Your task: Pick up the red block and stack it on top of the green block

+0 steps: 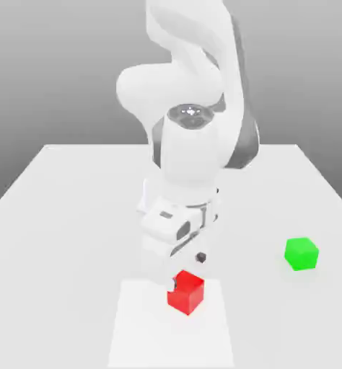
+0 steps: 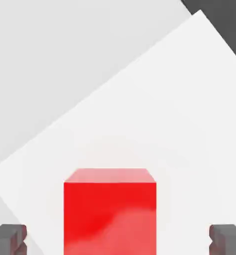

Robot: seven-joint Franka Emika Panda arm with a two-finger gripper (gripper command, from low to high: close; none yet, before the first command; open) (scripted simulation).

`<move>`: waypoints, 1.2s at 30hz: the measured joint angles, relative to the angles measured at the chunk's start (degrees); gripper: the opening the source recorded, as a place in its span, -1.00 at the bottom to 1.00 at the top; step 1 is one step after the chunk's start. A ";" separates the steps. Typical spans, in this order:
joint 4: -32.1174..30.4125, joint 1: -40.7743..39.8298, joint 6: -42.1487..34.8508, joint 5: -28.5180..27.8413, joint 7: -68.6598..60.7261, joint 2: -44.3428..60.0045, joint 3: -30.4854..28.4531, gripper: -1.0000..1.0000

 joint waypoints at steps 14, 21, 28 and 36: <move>0.61 -3.08 4.18 3.22 -2.30 5.07 3.85 -1.00; -0.76 -2.58 -3.73 -3.37 2.48 -4.35 1.58 -1.00; -1.29 7.14 -8.65 -2.82 -4.26 -9.45 5.73 -1.00; -0.92 20.51 -12.51 -0.84 -17.76 -13.00 14.52 -1.00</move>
